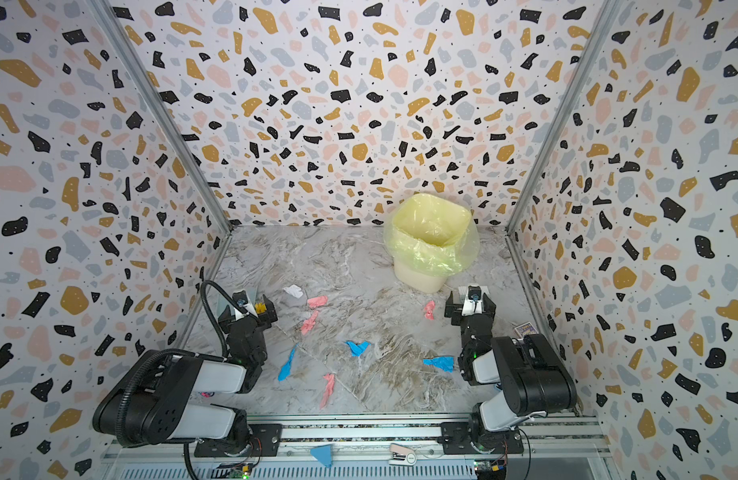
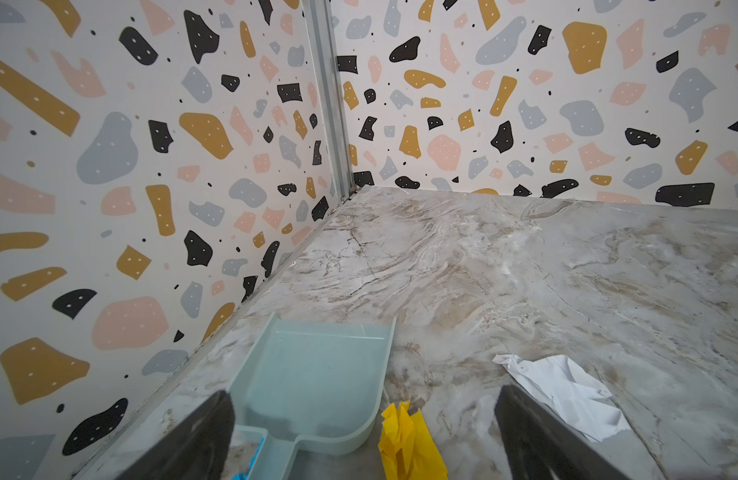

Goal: Sweep away the paper scraps from the table

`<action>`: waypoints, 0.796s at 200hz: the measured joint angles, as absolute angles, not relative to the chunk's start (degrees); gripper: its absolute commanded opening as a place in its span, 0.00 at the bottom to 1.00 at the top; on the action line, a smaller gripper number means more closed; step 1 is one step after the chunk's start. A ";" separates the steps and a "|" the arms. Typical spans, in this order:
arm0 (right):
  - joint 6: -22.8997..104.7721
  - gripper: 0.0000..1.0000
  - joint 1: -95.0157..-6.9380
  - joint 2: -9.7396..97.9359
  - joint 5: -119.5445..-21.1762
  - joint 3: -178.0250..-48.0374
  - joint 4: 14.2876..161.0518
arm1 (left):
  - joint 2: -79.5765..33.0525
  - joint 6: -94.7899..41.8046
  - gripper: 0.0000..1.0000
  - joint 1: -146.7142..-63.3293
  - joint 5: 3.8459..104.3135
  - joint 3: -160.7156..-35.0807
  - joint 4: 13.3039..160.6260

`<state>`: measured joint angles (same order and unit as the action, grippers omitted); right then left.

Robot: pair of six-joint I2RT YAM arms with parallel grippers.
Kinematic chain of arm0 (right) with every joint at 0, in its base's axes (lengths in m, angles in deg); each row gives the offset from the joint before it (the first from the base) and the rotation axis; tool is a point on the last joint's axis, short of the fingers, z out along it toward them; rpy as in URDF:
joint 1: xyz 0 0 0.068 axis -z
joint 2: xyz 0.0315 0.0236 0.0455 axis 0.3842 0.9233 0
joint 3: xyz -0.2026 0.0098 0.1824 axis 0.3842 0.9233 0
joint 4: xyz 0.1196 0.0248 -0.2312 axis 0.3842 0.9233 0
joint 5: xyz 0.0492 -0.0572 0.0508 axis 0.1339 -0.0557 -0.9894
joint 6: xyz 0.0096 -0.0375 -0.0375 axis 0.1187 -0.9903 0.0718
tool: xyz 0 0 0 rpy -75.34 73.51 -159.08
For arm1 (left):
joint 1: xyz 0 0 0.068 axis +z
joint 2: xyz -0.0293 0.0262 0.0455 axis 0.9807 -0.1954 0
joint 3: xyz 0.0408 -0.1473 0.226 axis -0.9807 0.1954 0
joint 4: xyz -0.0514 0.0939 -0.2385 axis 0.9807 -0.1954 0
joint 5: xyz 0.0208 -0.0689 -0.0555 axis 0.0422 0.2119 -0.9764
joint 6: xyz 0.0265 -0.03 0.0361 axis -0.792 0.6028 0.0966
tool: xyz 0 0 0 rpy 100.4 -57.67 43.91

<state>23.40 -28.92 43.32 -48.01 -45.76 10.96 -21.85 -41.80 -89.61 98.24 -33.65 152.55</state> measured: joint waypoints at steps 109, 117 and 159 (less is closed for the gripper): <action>23.40 0.99 -28.90 43.32 -48.01 -45.76 10.96 | -21.85 -41.78 1.00 -89.61 98.24 -33.65 152.52; 23.49 0.99 -28.92 43.25 -47.66 -45.76 11.03 | -21.85 -41.80 1.00 -89.61 98.24 -33.65 152.52; 23.75 0.99 -30.32 38.58 -44.52 -41.58 8.91 | -13.70 -40.68 1.00 -89.61 98.78 -36.20 141.42</action>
<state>23.75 -30.32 38.58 -44.52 -41.58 8.91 -13.70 -40.68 -89.61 98.78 -36.20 141.42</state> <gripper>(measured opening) 0.988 0.995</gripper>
